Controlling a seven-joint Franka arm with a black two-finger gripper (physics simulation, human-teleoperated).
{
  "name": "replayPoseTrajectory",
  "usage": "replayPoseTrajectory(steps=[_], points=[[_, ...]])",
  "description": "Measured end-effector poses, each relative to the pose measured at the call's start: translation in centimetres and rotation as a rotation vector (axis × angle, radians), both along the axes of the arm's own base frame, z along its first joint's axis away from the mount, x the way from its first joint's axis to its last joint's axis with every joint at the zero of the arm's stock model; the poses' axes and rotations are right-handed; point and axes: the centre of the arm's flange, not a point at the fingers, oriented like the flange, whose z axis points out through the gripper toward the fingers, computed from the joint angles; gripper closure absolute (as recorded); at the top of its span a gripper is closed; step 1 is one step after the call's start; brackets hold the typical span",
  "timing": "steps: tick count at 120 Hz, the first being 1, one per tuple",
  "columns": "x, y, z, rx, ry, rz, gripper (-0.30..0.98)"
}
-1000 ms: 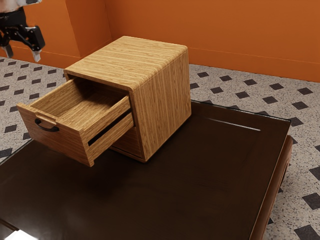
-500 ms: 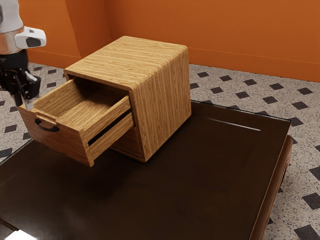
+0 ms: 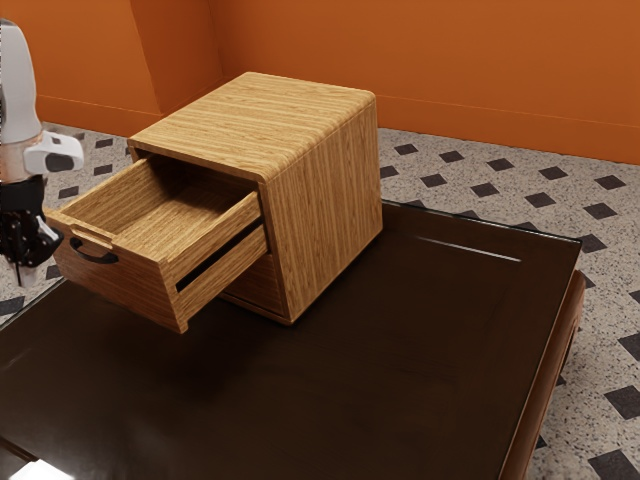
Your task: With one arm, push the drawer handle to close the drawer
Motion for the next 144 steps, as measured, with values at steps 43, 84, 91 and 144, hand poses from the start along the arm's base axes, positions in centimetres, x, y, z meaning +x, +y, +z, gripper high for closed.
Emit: replayPoseTrajectory(steps=[43, 84, 91, 144], points=[[2.4, -0.3, -1.8, 0.063, -0.136, -0.057, 0.78], [5.0, 0.2, -3.9, 0.084, -0.208, -0.075, 0.79], [5.4, 0.4, -4.1, 0.097, -0.219, -0.078, 0.79], [8.4, 1.2, -5.2, 0.150, -0.312, -0.113, 0.79]])
